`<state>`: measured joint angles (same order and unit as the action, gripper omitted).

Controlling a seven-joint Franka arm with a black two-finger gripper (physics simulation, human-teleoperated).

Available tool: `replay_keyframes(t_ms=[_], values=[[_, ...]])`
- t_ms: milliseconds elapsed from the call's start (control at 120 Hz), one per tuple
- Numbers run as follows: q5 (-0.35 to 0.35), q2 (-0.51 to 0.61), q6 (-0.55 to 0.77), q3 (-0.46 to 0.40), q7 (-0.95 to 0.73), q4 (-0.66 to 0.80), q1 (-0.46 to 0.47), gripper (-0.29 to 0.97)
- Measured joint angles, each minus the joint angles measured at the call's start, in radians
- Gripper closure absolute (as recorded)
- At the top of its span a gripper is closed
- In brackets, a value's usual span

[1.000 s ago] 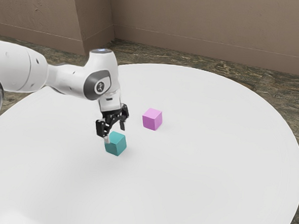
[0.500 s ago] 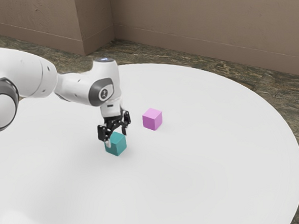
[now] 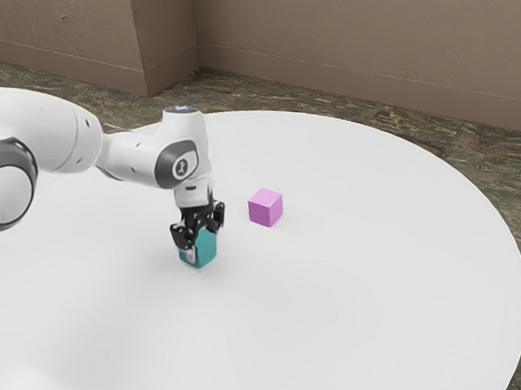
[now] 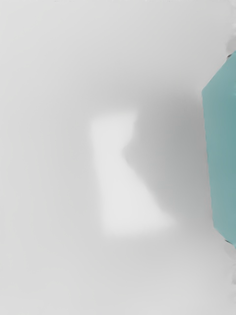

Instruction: Pick up the blue block with one arm, and put the blue block on the pink block with one arm

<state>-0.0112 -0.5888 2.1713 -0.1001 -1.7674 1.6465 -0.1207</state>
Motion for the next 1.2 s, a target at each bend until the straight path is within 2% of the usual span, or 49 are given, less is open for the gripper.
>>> replay_keyframes(t_ms=[133, 242, 367, 567, 658, 783, 950, 1200], values=[[0.0, 0.073, 0.0, 0.0, -0.008, -0.005, 0.007, 0.41], [0.0, 0.069, -0.032, -0.001, -0.012, -0.124, 0.021, 0.4], [0.022, -0.089, -0.136, -0.001, -0.017, -0.41, 0.028, 0.4], [0.04, -0.231, -0.233, -0.005, -0.023, -0.64, 0.03, 0.4], [0.043, -0.308, -0.251, -0.004, -0.029, -0.763, 0.029, 0.4], [0.04, -0.368, -0.252, -0.007, -0.039, -0.861, 0.041, 0.39], [-0.002, -0.416, -0.218, -0.01, -0.048, -0.901, 0.067, 0.39], [-0.114, -0.465, -0.135, -0.01, -0.061, -0.907, 0.06, 0.39]])
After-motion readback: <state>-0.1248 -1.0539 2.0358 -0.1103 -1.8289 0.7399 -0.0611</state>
